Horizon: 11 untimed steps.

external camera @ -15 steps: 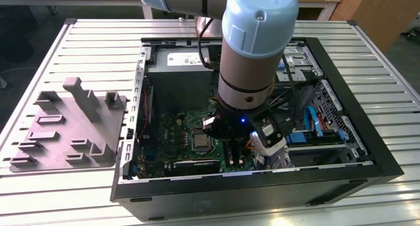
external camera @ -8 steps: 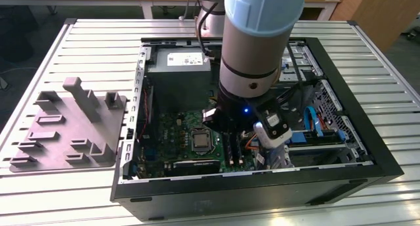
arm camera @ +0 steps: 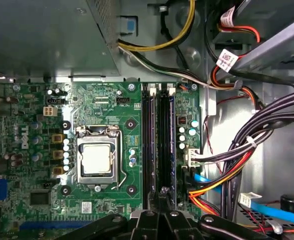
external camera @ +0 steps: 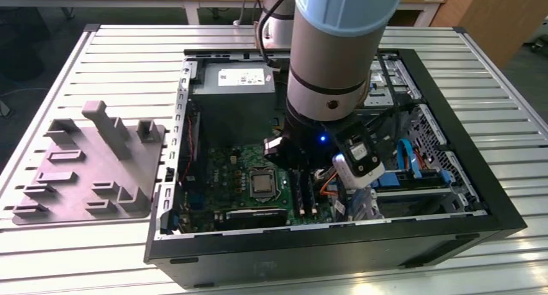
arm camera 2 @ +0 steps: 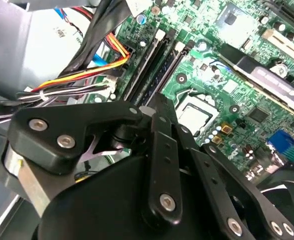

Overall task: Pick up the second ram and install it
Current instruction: 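Press down the second ram until it locks into place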

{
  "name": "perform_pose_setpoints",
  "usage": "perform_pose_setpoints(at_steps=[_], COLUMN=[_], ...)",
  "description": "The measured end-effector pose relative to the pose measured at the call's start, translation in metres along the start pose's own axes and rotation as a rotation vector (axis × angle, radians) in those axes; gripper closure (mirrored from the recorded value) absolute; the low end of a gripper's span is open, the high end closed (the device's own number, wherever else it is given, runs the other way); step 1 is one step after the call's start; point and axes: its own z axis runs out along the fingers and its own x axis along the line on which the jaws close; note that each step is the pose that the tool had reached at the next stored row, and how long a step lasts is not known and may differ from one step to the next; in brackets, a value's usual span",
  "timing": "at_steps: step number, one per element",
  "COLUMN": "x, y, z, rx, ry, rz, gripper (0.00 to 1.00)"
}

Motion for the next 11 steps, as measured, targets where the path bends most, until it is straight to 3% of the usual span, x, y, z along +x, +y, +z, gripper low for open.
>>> perform_pose_setpoints(at_steps=[2, 3, 8, 11], x=[0.0004, 0.0004, 0.0005, 0.0005], y=[0.0130, 0.0152, 0.0198, 0.0202], z=[0.0008, 0.0009, 0.0007, -0.0036], rx=[-0.0003, -0.0002, -0.0001, -0.0002], ry=[-0.0001, -0.0001, 0.0000, -0.0001], rz=[0.000, 0.000, 0.000, 0.000], gripper=[0.90, 0.90, 0.90, 0.90])
